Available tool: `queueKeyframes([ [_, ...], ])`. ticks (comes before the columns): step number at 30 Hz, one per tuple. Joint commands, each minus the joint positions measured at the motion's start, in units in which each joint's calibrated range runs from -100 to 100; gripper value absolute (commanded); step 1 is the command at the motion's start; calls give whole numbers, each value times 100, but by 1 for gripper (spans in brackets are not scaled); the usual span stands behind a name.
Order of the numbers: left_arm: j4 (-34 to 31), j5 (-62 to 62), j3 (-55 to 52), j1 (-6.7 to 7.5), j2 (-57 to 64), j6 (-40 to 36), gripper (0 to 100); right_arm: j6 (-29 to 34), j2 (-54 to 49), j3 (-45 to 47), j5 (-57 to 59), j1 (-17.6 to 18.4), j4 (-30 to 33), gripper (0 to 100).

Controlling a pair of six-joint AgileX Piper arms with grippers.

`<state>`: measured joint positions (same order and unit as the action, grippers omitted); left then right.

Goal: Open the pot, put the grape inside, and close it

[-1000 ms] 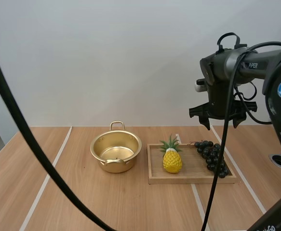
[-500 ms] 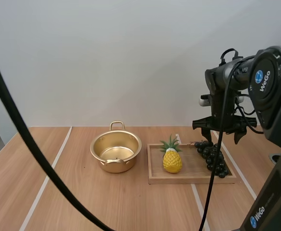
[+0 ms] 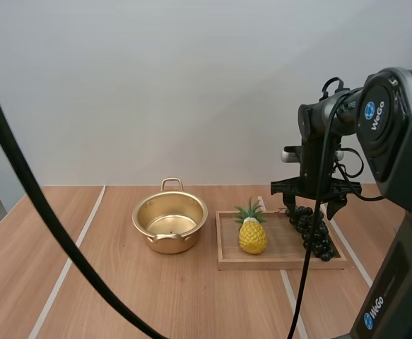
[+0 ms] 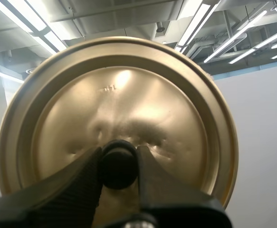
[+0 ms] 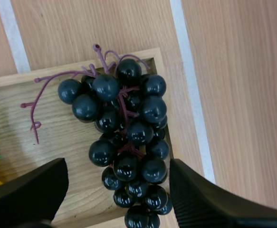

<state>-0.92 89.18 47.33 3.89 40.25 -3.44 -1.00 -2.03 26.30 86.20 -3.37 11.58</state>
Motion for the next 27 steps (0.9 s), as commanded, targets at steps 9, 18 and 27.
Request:
queueKeyframes([
  [9,-65,2,28,15,-32,-23,0,31,480,79,-85,-16,520,100],
  [18,-65,24,28,15,-32,-23,0,102,675,448,-865,-16,581,100],
  [27,-65,24,28,15,-32,-23,0,61,662,554,-1044,-16,836,41],
])
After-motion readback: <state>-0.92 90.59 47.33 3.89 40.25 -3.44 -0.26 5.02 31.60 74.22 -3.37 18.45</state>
